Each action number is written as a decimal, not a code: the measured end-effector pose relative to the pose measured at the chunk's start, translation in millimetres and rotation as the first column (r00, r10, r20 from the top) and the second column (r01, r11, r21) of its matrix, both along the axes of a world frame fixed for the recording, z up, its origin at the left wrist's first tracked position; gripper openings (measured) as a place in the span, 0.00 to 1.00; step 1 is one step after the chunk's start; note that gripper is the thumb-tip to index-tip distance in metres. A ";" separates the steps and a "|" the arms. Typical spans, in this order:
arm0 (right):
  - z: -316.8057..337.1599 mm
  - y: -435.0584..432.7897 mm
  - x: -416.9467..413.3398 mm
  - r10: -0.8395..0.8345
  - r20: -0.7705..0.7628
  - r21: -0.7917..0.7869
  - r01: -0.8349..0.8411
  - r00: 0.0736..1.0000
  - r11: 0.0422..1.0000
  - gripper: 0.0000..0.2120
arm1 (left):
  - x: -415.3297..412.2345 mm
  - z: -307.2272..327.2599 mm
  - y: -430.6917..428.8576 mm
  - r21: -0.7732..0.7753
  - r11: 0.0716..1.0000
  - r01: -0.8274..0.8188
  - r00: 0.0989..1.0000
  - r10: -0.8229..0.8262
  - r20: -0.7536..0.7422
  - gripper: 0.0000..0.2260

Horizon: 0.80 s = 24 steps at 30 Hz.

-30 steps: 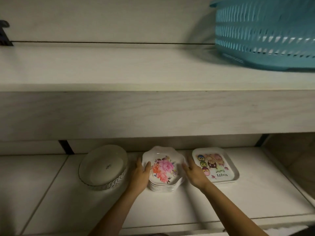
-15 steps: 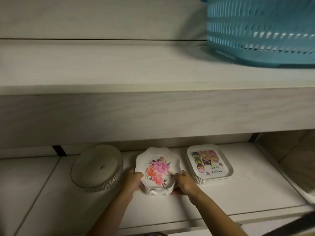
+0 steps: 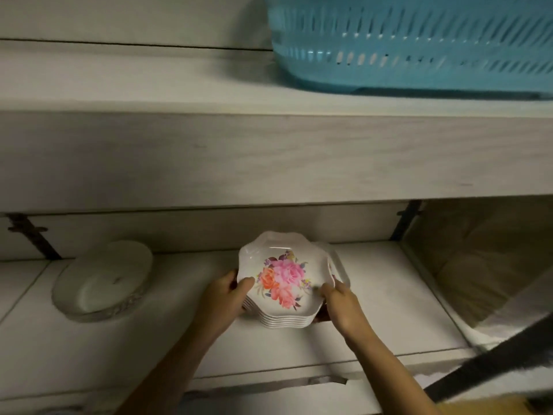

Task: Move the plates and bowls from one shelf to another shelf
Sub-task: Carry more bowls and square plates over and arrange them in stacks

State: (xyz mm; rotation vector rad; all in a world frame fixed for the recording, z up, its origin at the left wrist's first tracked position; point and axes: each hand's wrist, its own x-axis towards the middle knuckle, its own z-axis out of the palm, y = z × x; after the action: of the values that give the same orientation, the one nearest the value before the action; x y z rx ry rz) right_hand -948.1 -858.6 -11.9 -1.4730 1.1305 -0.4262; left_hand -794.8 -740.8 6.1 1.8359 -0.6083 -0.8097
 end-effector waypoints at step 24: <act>-28.3 -143.1 -177.9 -0.044 -0.269 -0.042 0.034 0.962 0.999 0.08 | -190.1 -59.7 -144.7 0.097 0.995 0.030 0.999 -0.033 0.029 0.14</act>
State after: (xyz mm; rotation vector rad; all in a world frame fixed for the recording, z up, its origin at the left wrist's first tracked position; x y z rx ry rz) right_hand -1125.9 -1001.7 -40.2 -1.5770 1.3748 -0.2795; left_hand -984.9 -885.5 -53.6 1.9344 -0.6286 -0.8460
